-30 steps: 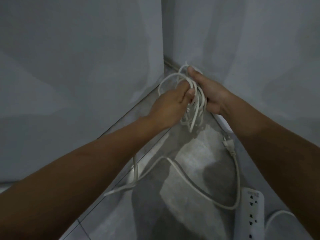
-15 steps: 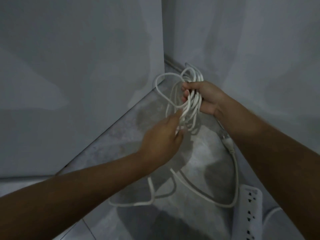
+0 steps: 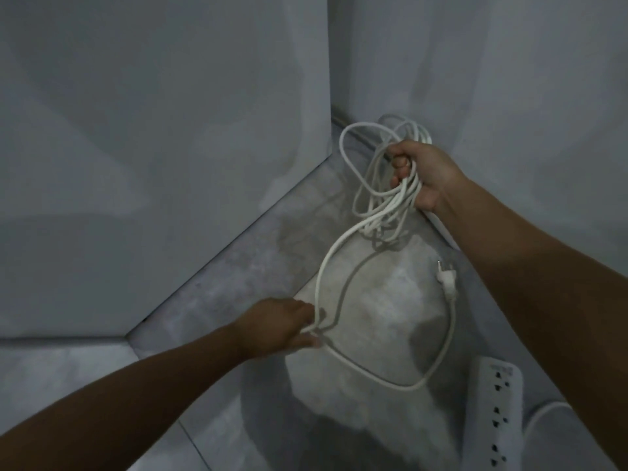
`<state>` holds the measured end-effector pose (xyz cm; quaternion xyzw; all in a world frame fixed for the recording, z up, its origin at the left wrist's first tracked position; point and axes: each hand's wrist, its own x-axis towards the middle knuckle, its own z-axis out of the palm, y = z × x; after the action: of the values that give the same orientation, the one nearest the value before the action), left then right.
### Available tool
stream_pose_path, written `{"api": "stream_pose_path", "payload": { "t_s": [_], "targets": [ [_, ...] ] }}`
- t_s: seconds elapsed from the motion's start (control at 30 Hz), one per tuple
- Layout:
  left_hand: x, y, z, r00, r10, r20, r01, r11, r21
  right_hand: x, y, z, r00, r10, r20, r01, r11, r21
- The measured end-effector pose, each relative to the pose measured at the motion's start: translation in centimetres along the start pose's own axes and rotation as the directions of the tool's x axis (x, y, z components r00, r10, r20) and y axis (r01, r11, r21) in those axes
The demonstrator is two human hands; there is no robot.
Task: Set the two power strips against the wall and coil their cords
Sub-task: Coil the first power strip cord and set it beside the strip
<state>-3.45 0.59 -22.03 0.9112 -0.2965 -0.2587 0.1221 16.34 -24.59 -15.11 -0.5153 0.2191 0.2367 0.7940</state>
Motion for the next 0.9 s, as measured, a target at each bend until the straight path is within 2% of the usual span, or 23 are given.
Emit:
{"api": "stream_pose_path", "payload": {
  "t_s": [0.07,0.1,0.13,0.17,0.23,0.27,0.3,0.33,0.37,0.4,0.5,0.6,0.67,0.77,0.9],
  "targets": [
    [-0.2,-0.4,-0.7,0.982,-0.189,-0.013,0.185,0.969,-0.164,0.0,0.2,-0.2,1.0,0.004,-0.009,-0.004,1.0,-0.008],
    [-0.3,-0.7,-1.0,0.954,-0.3,0.022,0.292,0.904,-0.313,-0.1,0.1,-0.3,1.0,0.003,-0.011,-0.003,1.0,-0.009],
    [-0.1,-1.2,-1.1,0.912,-0.405,0.07,0.387,0.789,-0.477,-0.1,-0.1,-0.3,1.0,0.001,-0.014,-0.001,1.0,-0.014],
    [0.0,-1.7,-1.5,0.855,-0.498,0.146,0.468,0.62,-0.629,-0.1,-0.2,-0.4,1.0,-0.001,-0.019,0.001,1.0,-0.025],
    [0.3,-2.5,-3.0,0.705,-0.59,0.394,0.569,0.139,-0.81,0.0,0.1,-0.4,1.0,-0.006,-0.027,0.004,0.997,-0.071],
    [0.6,-3.0,-4.1,0.643,-0.582,0.499,0.555,-0.095,-0.826,0.0,0.3,-0.4,1.0,-0.013,-0.025,0.011,0.995,-0.099],
    [1.0,-3.4,-5.3,0.61,-0.562,0.559,0.495,-0.281,-0.822,0.0,0.6,-0.2,0.999,-0.024,-0.02,0.022,0.991,-0.131],
    [1.4,-3.7,-6.6,0.597,-0.549,0.585,0.404,-0.425,-0.81,-0.1,0.9,-0.1,0.999,-0.036,-0.015,0.033,0.986,-0.162],
    [1.9,-4.0,-7.8,0.592,-0.556,0.583,0.297,-0.522,-0.8,-0.1,1.0,0.0,0.999,-0.045,-0.011,0.042,0.981,-0.189],
    [2.7,-4.2,-8.9,0.585,-0.587,0.56,0.19,-0.572,-0.798,-0.3,0.9,0.1,0.999,-0.051,-0.008,0.048,0.977,-0.209],
    [5.4,-4.2,-12.0,0.6,-0.654,0.461,-0.093,-0.629,-0.772,-0.4,0.9,0.0,0.999,-0.05,0.015,0.052,0.97,-0.236],
    [8.2,-3.5,-15.5,0.67,-0.643,0.37,-0.198,-0.635,-0.747,-0.9,1.0,0.1,0.998,-0.026,0.065,0.042,0.962,-0.271],
    [10.2,-2.1,-17.3,0.722,-0.613,0.32,-0.113,-0.561,-0.82,-1.2,1.1,0.2,0.995,-0.008,0.097,0.04,0.942,-0.332],
    [12.9,0.5,-18.3,0.774,-0.567,0.282,0.073,-0.362,-0.929,-1.5,1.5,0.4,0.978,0.033,0.208,0.056,0.91,-0.41],
    [15.1,2.1,-17.3,0.719,-0.669,0.185,0.137,-0.125,-0.983,-2.2,1.5,1.1,0.949,0.082,0.305,0.057,0.906,-0.419]
  ]
}}
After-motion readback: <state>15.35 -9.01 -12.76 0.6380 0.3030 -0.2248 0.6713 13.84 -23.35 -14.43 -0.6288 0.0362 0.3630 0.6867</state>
